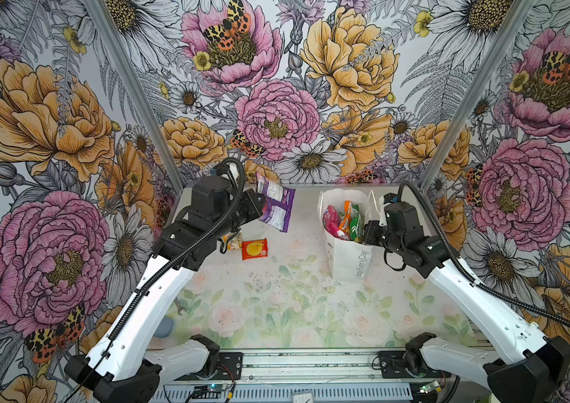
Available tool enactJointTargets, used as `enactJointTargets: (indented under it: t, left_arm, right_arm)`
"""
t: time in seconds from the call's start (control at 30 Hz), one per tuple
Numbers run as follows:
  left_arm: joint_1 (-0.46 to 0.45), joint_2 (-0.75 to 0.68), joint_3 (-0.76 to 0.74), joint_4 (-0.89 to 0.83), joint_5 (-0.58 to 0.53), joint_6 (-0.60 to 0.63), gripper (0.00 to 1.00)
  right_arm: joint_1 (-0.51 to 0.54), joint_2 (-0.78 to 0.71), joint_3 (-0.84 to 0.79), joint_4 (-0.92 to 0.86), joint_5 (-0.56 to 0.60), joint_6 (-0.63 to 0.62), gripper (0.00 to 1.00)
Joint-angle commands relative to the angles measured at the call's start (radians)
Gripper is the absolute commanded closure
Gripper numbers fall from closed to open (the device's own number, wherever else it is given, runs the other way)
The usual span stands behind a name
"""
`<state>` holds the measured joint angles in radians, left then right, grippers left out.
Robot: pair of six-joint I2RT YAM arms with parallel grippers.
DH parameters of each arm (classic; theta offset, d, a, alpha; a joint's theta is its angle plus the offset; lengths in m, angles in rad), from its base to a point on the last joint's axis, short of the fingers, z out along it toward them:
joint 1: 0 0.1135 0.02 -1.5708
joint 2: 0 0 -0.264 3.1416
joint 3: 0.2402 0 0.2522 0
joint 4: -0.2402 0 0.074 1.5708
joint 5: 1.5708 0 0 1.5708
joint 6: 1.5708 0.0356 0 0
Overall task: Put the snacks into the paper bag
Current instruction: 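Lift the purple packet with the left gripper over the paper bag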
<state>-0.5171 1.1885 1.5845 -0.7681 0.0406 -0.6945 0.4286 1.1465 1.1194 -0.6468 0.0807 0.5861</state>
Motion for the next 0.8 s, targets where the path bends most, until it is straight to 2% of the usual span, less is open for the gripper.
enactJointTargets:
  t: [0.0, 0.13, 0.33, 0.77]
  left_arm:
    - [-0.068, 0.036, 0.132, 0.005, -0.019, 0.042, 1.00]
    - [-0.169, 0.098, 0.272, 0.005, -0.061, 0.067, 1.00]
    - [-0.252, 0.197, 0.395, 0.000, -0.083, 0.069, 1.00]
    - [-0.328, 0.355, 0.408, -0.019, -0.041, -0.018, 1.00]
  right_arm:
    - [0.015, 0.007, 0.057, 0.024, -0.018, 0.006, 1.00]
    - [0.019, 0.013, 0.072, 0.024, -0.018, 0.001, 1.00]
    - [0.026, 0.012, 0.069, 0.035, -0.016, 0.005, 1.00]
    - [0.035, 0.010, 0.082, 0.039, -0.024, -0.009, 1.00]
